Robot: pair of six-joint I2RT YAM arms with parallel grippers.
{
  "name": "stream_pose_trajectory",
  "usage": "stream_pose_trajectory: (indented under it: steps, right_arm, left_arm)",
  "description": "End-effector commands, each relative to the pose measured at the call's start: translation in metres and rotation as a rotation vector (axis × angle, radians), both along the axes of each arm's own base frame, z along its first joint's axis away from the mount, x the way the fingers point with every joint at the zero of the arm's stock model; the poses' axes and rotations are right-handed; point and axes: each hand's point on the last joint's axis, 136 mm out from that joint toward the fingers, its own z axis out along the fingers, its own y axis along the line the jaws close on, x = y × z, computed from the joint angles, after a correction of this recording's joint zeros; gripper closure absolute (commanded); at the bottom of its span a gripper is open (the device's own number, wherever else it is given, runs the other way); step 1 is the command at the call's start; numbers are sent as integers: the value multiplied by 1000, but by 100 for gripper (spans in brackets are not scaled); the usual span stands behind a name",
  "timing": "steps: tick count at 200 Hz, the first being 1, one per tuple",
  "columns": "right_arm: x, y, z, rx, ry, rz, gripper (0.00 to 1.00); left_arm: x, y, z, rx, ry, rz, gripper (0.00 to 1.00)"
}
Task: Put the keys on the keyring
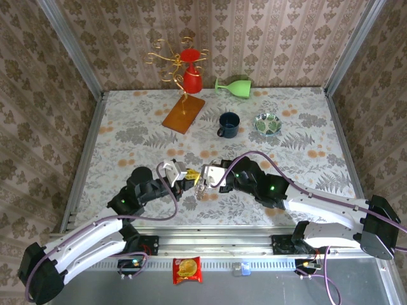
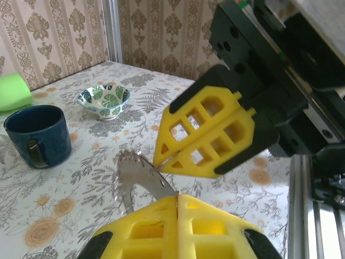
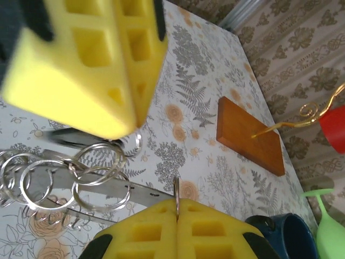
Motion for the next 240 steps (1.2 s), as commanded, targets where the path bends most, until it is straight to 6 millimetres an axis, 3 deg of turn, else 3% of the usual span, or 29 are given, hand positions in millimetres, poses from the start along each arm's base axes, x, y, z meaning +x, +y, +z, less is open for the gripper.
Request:
stream_pose_trajectory:
  steps: [1, 116, 240]
  right_arm:
    - [-6, 9, 19, 79, -30, 59, 100]
    - [-10, 16, 19, 95, -2, 85, 100]
    - [-23, 19, 22, 132, 16, 139, 100]
  left_arm:
    - [-2, -1, 7, -64, 50, -24, 100]
    - [-7, -3, 1, -46, 81, -87, 100]
    - [2, -3, 0, -38, 89, -47, 100]
